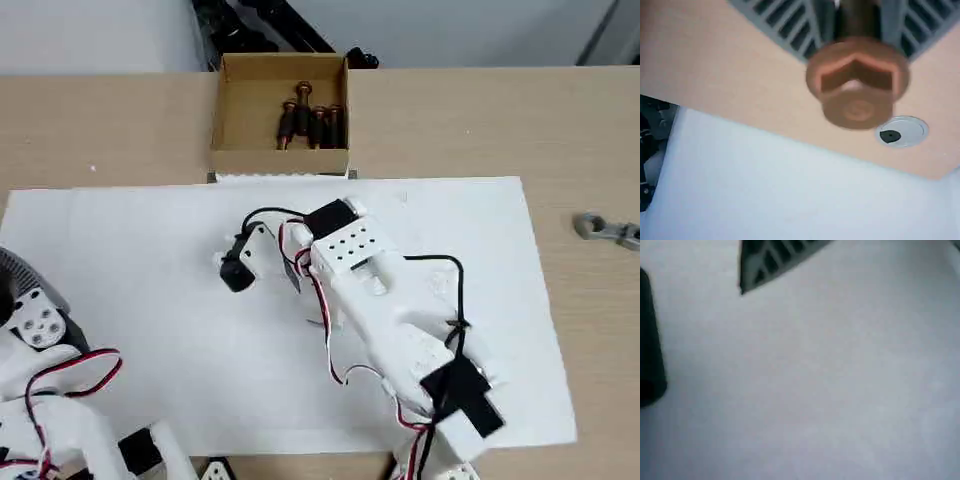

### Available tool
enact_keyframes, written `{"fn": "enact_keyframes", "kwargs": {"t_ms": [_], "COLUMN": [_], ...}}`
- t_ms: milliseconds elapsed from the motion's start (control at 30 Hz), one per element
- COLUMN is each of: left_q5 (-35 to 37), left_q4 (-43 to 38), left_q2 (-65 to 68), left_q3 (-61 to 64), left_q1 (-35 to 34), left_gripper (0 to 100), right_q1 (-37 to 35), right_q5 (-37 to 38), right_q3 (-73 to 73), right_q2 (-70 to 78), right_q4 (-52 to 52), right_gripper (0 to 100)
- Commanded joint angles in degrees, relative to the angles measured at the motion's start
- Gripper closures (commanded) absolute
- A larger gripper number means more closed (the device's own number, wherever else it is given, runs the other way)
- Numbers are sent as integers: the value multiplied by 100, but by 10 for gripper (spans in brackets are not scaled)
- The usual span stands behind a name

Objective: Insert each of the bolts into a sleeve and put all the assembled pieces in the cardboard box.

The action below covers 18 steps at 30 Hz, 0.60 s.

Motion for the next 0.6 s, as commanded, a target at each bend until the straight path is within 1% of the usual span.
{"fn": "enact_keyframes", "kwargs": {"t_ms": [0,567], "left_q5": [-44,-105], "left_q4": [-158,-149], "left_q2": [-26,-26], "left_q3": [-22,-22], "left_q1": [26,26], "left_gripper": [993,992], "right_q1": [-40,-13], "right_q5": [211,273], "right_q3": [-220,-211], "right_q2": [57,1147], "right_q4": [-57,-980], "right_gripper": [682,685]}}
